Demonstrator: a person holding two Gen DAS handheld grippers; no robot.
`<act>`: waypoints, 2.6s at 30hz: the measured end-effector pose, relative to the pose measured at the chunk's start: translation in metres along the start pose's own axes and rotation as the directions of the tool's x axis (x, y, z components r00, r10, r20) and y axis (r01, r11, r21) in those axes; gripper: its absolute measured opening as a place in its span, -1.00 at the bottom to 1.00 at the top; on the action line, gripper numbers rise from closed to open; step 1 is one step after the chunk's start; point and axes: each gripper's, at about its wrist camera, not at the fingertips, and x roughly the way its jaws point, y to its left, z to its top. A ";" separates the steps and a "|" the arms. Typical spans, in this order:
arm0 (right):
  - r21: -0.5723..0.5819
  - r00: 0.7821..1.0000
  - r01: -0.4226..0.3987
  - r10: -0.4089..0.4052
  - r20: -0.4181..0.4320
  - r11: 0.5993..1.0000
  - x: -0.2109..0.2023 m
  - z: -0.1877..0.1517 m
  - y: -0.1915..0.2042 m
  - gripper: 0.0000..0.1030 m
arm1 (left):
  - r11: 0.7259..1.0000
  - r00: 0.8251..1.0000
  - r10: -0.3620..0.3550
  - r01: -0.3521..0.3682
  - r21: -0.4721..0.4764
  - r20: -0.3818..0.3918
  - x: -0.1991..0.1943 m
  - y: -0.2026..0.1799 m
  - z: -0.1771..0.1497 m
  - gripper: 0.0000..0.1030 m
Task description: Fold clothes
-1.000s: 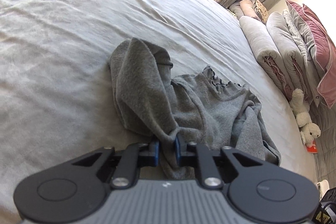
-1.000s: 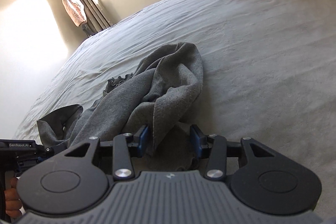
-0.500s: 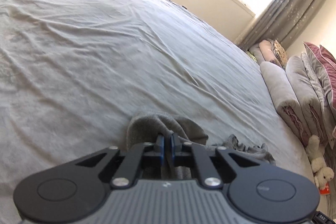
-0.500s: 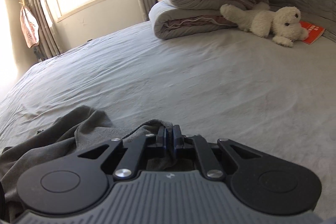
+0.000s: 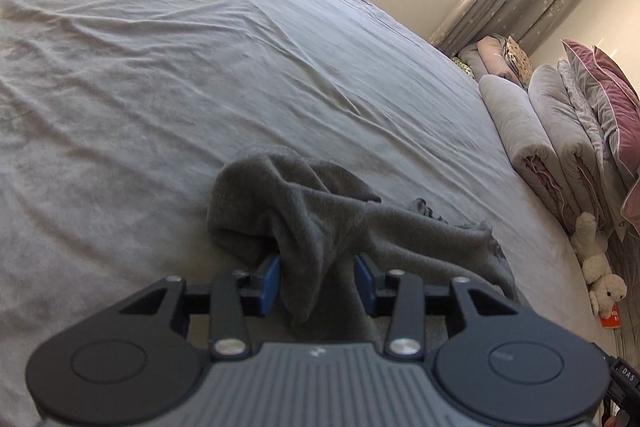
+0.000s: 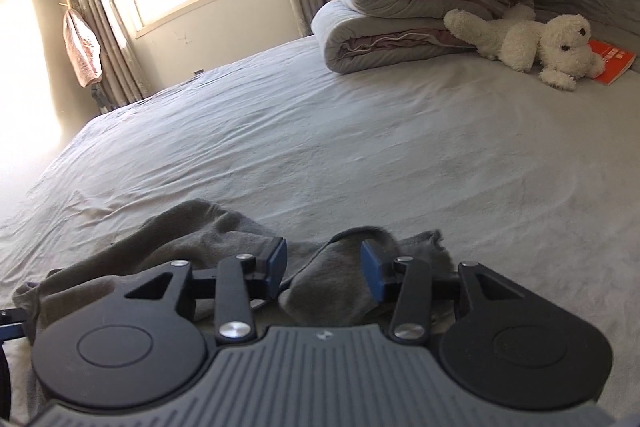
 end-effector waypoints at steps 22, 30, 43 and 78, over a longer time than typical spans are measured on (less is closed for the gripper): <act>0.070 0.997 -0.070 0.072 -0.025 0.995 0.055 -0.019 0.020 -0.95 | 0.999 0.998 0.037 -0.038 0.036 0.052 0.023 0.006 0.000 -0.93; 0.027 0.988 0.082 -0.085 0.129 0.996 0.031 0.003 0.005 -0.96 | 0.993 0.966 0.057 -0.081 0.089 0.251 0.008 -0.003 0.016 -0.94; 0.000 1.000 0.006 -0.006 0.009 1.000 0.030 0.000 0.003 -0.69 | 0.989 0.986 0.093 -0.108 0.105 0.142 0.025 -0.007 0.003 -0.55; -0.077 0.973 -0.116 0.097 -0.211 0.990 -0.039 -0.042 0.037 -0.49 | 0.773 0.957 -0.209 0.288 0.566 -0.201 -0.068 -0.089 -0.122 -0.30</act>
